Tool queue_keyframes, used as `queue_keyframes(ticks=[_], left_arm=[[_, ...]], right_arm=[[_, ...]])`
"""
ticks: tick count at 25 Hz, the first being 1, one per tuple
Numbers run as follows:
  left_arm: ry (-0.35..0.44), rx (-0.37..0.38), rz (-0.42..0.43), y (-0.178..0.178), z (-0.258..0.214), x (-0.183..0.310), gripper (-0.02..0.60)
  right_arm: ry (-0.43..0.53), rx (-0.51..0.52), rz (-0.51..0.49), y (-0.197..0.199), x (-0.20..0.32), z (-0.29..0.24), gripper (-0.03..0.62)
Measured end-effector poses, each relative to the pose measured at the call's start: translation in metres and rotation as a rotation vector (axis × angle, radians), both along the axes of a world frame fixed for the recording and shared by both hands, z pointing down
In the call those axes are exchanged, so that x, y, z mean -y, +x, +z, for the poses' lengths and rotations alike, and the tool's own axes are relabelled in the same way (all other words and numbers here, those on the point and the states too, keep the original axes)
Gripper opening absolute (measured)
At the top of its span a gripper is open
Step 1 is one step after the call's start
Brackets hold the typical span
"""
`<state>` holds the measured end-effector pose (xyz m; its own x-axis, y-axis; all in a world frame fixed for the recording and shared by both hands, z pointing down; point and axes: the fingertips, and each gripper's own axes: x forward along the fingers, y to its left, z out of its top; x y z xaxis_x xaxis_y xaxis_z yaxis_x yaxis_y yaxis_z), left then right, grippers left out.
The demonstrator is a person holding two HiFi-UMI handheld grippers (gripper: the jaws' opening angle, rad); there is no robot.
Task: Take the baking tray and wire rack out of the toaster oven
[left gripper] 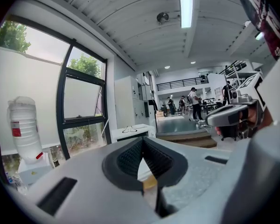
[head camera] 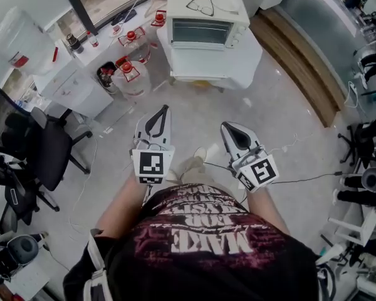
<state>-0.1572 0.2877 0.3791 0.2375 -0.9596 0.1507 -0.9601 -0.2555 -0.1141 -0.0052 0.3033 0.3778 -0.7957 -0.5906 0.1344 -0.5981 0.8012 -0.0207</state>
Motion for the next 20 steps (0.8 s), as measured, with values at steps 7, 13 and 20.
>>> queue_keyframes(ticks=[7,13,20], left_arm=[[-0.032,-0.003,-0.042,0.002,0.013,0.029,0.002],[-0.044,-0.008,-0.045,0.021,0.016,0.059,0.002],[-0.026,-0.012,-0.053,0.038,0.013,0.103,0.002]], right_arm=[[-0.03,-0.006,-0.014,0.009,0.037,0.011,0.002],[-0.043,-0.002,-0.02,0.025,0.071,0.011,0.003],[-0.062,-0.009,-0.039,0.038,0.109,0.016,0.003]])
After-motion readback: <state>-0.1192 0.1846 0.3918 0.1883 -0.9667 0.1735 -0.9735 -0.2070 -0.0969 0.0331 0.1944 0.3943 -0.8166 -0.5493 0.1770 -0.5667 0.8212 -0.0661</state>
